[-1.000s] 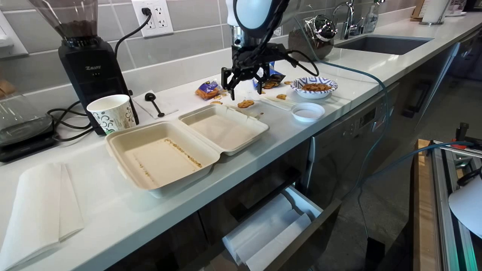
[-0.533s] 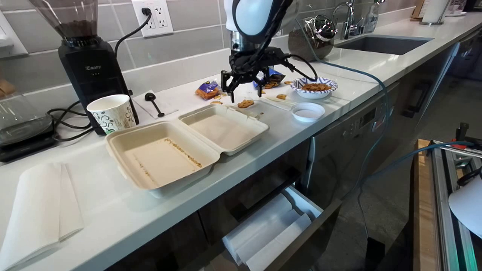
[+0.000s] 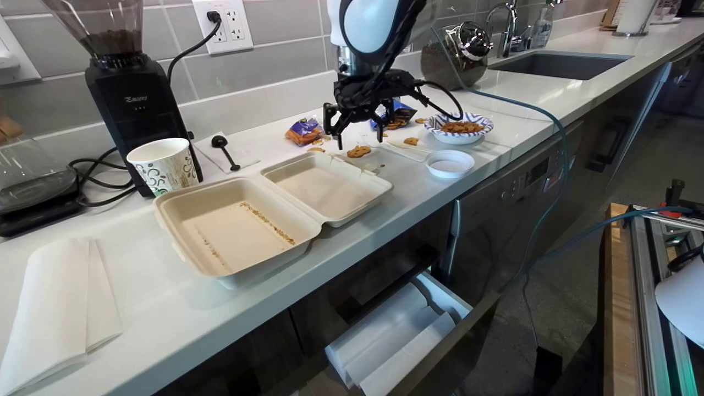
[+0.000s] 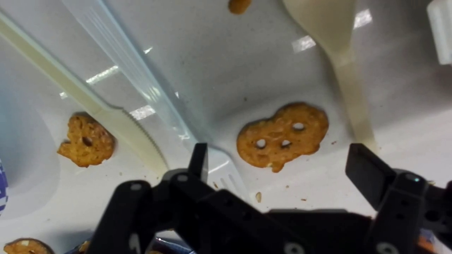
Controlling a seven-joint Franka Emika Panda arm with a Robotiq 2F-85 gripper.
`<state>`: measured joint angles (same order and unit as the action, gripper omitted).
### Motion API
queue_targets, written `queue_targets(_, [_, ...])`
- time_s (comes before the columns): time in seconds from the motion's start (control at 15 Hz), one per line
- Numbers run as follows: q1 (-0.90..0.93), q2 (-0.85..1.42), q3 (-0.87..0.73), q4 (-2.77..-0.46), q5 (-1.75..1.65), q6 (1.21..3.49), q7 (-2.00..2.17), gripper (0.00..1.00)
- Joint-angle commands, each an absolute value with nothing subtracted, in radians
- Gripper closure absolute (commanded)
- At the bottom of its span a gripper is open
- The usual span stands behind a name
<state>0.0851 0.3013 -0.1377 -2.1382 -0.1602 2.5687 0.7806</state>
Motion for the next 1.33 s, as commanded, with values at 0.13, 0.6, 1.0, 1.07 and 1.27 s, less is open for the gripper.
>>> queue_targets(0.13, [0.093, 0.324, -0.148, -2.118, -0.164, 2.560, 0.812, 0.00])
queue_targets(0.6, [0.093, 0.325, -0.149, -2.119, -0.156, 2.554, 0.842, 0.00])
queue_targets(1.0, [0.091, 0.321, -0.147, -2.123, -0.150, 2.543, 0.867, 0.00])
queue_targets(1.07, [0.090, 0.319, -0.146, -2.124, -0.149, 2.540, 0.869, 0.00])
queue_targets(1.27, [0.090, 0.313, -0.140, -2.128, -0.141, 2.530, 0.867, 0.00])
